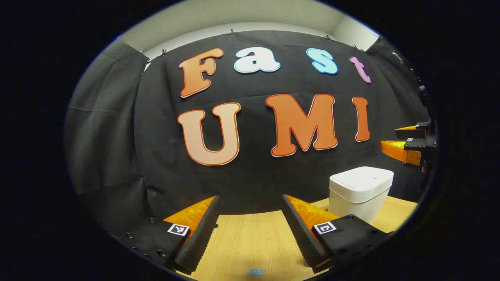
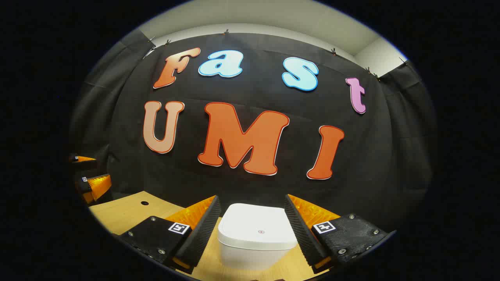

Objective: Press the lid of the desktop garbage bin to open it, pick up the crumpled paper on the desktop and throw it into the bin, then pick up the pop can on the desktop and drop it into the bin, and finally close the garbage bin lid.

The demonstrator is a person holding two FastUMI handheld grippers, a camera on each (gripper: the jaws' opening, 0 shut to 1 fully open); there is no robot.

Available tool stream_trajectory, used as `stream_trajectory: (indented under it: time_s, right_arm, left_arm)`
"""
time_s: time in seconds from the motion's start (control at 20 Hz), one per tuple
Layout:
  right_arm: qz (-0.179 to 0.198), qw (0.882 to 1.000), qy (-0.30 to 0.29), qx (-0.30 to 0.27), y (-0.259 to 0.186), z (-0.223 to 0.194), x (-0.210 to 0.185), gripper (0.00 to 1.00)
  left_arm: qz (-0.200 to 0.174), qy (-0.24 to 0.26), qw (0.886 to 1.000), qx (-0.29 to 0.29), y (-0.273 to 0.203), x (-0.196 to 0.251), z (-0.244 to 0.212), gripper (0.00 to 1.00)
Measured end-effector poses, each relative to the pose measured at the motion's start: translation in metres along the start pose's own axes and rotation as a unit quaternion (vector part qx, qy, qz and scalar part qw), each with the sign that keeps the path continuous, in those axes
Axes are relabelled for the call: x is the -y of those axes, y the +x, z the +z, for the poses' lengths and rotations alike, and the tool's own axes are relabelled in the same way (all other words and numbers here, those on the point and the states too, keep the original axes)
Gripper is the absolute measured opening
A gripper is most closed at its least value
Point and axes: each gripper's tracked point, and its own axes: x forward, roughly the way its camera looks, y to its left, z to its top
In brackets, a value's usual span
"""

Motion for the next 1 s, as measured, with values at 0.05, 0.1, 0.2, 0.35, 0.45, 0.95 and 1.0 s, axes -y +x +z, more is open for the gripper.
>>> stream_trajectory:
  time_s: [0.05, 0.1, 0.2, 0.35, 0.45, 0.95, 1.0]
  right_arm:
    - [-0.001, 1.000, 0.001, 0.000, 0.000, -0.001, 0.001, 0.99]
    - [0.000, 1.000, 0.001, 0.001, 0.001, 0.000, 0.001, 0.99]
    - [0.000, 1.000, -0.002, 0.002, -0.001, 0.002, 0.001, 0.99]
    - [0.003, 1.000, 0.001, -0.001, -0.003, 0.001, 0.001, 0.99]
    - [0.000, 1.000, 0.003, -0.001, -0.004, 0.003, 0.004, 0.99]
    - [-0.012, 1.000, -0.013, -0.011, 0.004, 0.015, 0.019, 0.99]
    - [-0.014, 1.000, -0.014, -0.015, 0.006, 0.015, 0.020, 0.99]
  left_arm:
    - [-0.003, 0.000, 1.000, -0.001, 0.000, 0.002, -0.001, 0.99]
    - [-0.002, 0.001, 1.000, -0.001, 0.001, 0.001, 0.000, 0.99]
    - [-0.002, 0.001, 1.000, 0.003, -0.001, 0.002, 0.004, 1.00]
    - [-0.003, 0.004, 1.000, 0.007, -0.002, 0.002, 0.004, 0.97]
    - [-0.003, 0.006, 1.000, 0.009, -0.003, 0.002, 0.006, 0.99]
    - [0.018, 0.003, 1.000, 0.008, -0.013, -0.015, 0.004, 0.99]
    - [0.020, 0.002, 1.000, 0.006, -0.013, -0.017, 0.004, 1.00]
